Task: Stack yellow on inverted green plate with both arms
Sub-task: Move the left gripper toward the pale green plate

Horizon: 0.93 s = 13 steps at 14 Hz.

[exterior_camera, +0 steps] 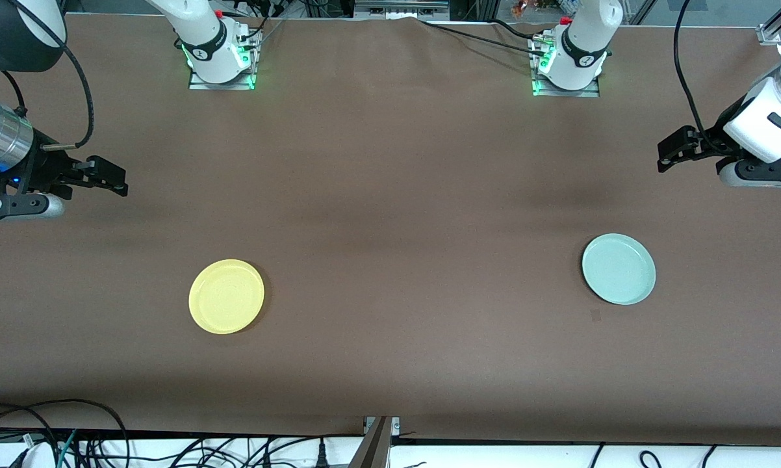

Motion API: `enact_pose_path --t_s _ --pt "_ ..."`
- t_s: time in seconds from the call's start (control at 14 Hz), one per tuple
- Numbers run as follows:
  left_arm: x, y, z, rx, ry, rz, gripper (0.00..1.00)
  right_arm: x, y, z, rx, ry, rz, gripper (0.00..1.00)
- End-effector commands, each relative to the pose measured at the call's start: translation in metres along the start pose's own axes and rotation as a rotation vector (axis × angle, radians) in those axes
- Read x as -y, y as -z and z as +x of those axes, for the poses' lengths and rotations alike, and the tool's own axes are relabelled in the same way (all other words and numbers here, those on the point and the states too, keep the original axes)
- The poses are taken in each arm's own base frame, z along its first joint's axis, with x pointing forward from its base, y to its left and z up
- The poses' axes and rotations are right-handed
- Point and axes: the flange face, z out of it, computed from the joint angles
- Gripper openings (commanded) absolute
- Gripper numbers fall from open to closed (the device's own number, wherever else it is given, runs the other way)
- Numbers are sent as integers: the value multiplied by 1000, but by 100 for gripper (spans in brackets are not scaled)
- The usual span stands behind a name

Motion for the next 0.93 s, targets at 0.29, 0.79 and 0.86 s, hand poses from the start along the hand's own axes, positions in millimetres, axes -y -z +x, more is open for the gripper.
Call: enact_pose_path --t_s 0.29,0.79,0.86 --pt "3 3 3 10 -6 -5 100 4 -1 5 -2 6 -13 100" --pt "19 -61 10 252 -31 -11 100 -2 0 5 -2 -3 -14 100" --pt "23 -80 22 266 -65 -19 100 -5 0 5 -3 -4 -14 100"
